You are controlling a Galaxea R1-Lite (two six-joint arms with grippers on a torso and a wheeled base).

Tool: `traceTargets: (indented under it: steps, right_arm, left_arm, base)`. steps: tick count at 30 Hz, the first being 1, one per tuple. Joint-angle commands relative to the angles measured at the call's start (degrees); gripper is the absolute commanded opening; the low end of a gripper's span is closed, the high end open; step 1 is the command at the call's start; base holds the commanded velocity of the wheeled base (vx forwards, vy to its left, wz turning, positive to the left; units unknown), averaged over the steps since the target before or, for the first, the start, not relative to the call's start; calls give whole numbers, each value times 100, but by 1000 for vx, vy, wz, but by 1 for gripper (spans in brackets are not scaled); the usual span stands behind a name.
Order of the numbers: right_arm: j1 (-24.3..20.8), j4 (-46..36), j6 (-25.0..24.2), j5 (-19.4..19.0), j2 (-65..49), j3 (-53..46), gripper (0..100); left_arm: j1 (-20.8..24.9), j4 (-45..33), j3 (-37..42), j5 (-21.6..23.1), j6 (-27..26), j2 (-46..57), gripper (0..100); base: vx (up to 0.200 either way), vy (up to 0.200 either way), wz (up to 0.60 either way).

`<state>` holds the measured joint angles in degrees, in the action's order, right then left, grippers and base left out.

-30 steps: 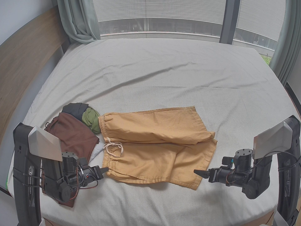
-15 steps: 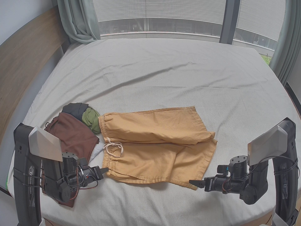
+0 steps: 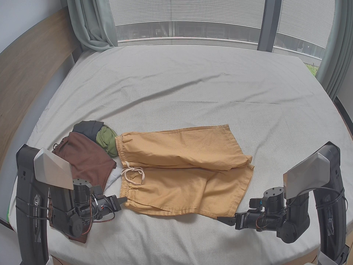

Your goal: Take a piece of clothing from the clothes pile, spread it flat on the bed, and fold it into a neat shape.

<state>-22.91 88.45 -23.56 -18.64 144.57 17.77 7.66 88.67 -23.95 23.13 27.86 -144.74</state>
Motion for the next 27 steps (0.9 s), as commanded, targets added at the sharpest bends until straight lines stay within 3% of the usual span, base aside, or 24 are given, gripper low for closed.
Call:
traceTargets:
  steps: [1, 3, 4, 27]
  right_arm:
    - [-21, -21, -8, -8, 80, 33, 100]
    - [-30, -21, -8, -8, 80, 68, 100]
    - [-30, -21, -8, -8, 89, 86, 0]
    - [67, -21, 19, 62, -43, -231, 0]
  left_arm:
    - [-1, 1, -4, -1, 1, -2, 0]
    - [-1, 1, -4, -1, 1, -2, 0]
    - [-1, 1, -4, -1, 1, -2, 0]
    - [-36, 1, 207, 25, -122, 121, 0]
  base:
    - [0, 0, 0]
    - [0, 0, 0]
    - [0, 0, 0]
    - [0, 0, 0]
